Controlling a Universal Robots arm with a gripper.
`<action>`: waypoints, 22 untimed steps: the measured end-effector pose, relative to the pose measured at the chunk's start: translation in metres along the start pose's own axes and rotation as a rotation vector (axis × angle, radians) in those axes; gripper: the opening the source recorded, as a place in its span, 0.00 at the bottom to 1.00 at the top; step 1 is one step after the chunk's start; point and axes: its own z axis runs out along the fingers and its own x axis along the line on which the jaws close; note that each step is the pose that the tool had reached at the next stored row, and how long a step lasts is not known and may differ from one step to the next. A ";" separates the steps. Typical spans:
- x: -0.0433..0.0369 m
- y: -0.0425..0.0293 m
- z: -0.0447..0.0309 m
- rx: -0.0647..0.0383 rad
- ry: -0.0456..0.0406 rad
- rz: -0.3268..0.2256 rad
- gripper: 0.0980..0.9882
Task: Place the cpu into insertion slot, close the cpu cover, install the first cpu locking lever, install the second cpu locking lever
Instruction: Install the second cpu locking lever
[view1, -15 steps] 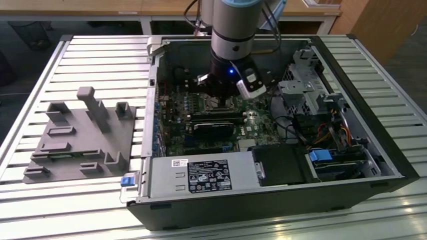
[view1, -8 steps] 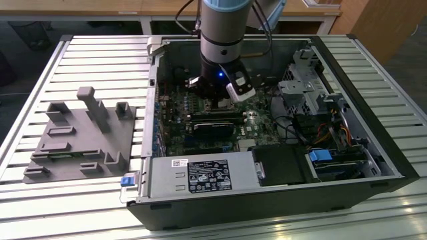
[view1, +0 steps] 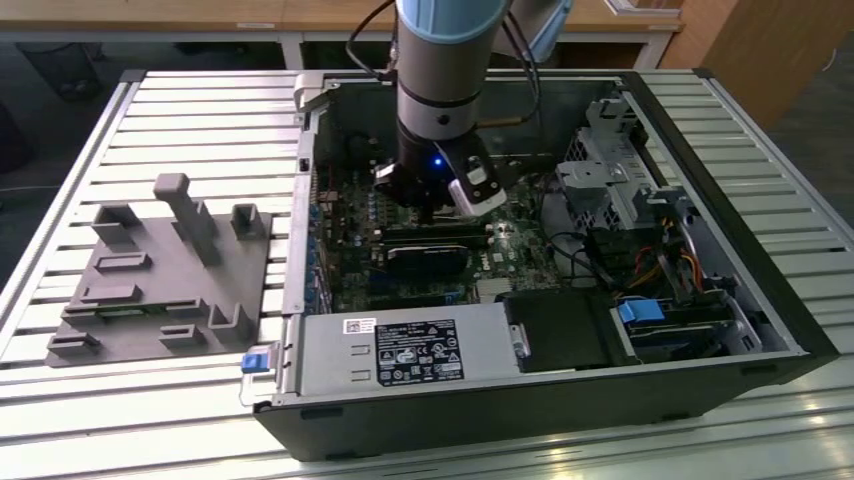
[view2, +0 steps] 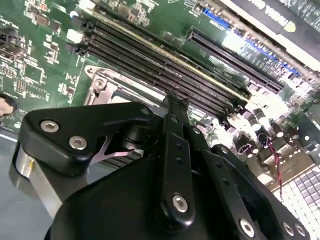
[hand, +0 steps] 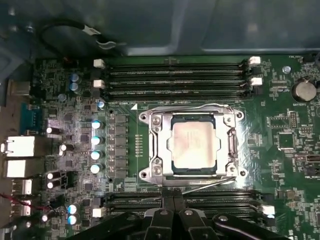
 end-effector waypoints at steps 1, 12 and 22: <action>0.0011 -0.0003 0.0001 -0.006 0.0003 0.000 0.03; 0.0078 -0.0037 0.0100 -0.047 0.0019 0.000 0.03; 0.0109 -0.0111 0.0160 -0.076 0.0029 0.000 0.03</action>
